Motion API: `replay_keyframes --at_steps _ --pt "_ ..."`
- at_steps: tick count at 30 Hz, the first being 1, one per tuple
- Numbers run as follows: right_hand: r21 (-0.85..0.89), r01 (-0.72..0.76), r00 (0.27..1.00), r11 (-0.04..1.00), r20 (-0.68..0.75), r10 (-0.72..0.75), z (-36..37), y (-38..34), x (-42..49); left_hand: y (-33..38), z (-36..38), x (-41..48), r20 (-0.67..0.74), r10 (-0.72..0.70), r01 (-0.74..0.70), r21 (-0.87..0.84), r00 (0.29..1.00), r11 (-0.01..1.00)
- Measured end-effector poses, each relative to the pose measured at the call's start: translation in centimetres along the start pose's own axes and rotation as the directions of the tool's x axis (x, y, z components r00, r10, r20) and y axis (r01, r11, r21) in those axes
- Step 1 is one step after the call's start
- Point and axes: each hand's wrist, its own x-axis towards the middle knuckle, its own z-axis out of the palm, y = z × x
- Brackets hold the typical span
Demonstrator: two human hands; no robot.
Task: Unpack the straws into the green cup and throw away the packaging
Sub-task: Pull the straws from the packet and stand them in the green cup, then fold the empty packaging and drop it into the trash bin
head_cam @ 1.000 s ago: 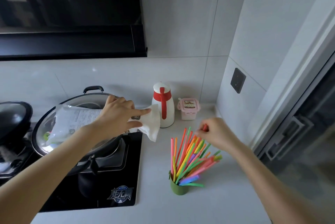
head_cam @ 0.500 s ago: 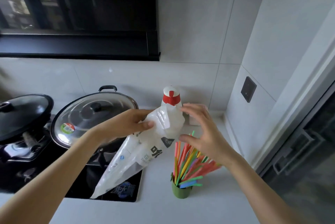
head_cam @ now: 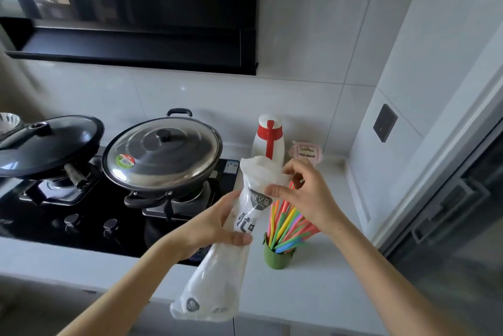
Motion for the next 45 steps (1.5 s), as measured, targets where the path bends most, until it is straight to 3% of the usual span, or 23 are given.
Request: replay_keyframes --at_steps 4,8,10,12,15,17,21,26,30,35,38,40,45 --pt "-0.027 -0.036 0.997 0.999 0.071 0.037 0.2 -0.8 -1.1 -0.8 1.1 -2.0 0.054 0.053 -0.049 -0.067 0.997 0.997" --pt "0.092 -0.103 0.969 0.990 0.234 0.079 -0.2 -1.7 -3.2 -2.0 0.6 -4.7 0.051 0.043 -0.038 -0.097 0.998 0.995" --pt "0.141 -0.122 0.981 0.983 0.170 0.097 0.4 -1.6 -4.4 -2.9 0.6 -6.1 0.042 0.026 -0.021 -0.109 0.999 0.994" --pt "0.226 -0.146 0.989 0.963 0.016 0.147 1.2 -1.7 -5.6 -4.0 1.1 -7.3 -0.010 -0.003 0.001 -0.135 1.000 0.991" --pt "0.471 -0.196 0.960 0.860 -0.088 0.267 2.7 -1.9 -8.3 -5.7 1.8 -8.7 -0.119 -0.057 0.027 -0.235 0.991 0.972" --pt "0.541 -0.320 0.918 0.777 -0.026 0.396 4.2 -1.6 -11.1 -6.6 2.6 -9.3 -0.170 -0.102 0.044 -0.314 0.980 0.949" --pt "0.337 -0.571 0.821 0.749 0.232 0.522 7.7 -1.2 -17.7 -7.9 4.8 -9.7 -0.208 -0.181 0.076 -0.434 0.961 0.898" --pt "0.377 -0.583 0.801 0.720 0.115 0.588 9.3 -0.4 -21.2 -9.3 7.3 -10.1 -0.155 -0.220 0.123 -0.472 0.963 0.873" --pt "0.465 -0.595 0.779 0.656 0.132 0.613 8.4 0.6 -22.3 -10.4 7.2 -10.7 0.022 -0.195 0.183 -0.461 0.980 0.868" --pt "0.555 -0.672 0.701 0.490 0.262 0.664 7.3 2.5 -23.3 -12.0 7.5 -10.2 0.092 -0.249 0.263 -0.455 0.964 0.851" --pt "0.663 -0.673 0.666 0.327 0.352 0.657 6.4 4.2 -23.8 -12.5 8.7 -9.0 0.081 -0.293 0.290 -0.528 0.953 0.798" --pt "0.675 -0.686 0.636 0.271 0.375 0.675 5.7 5.4 -24.2 -12.5 9.7 -8.1 0.097 -0.324 0.319 -0.570 0.941 0.757" --pt "0.652 -0.685 0.663 0.324 0.376 0.647 3.2 7.3 -24.6 -12.8 12.3 -6.2 0.205 -0.328 0.378 -0.656 0.922 0.653"
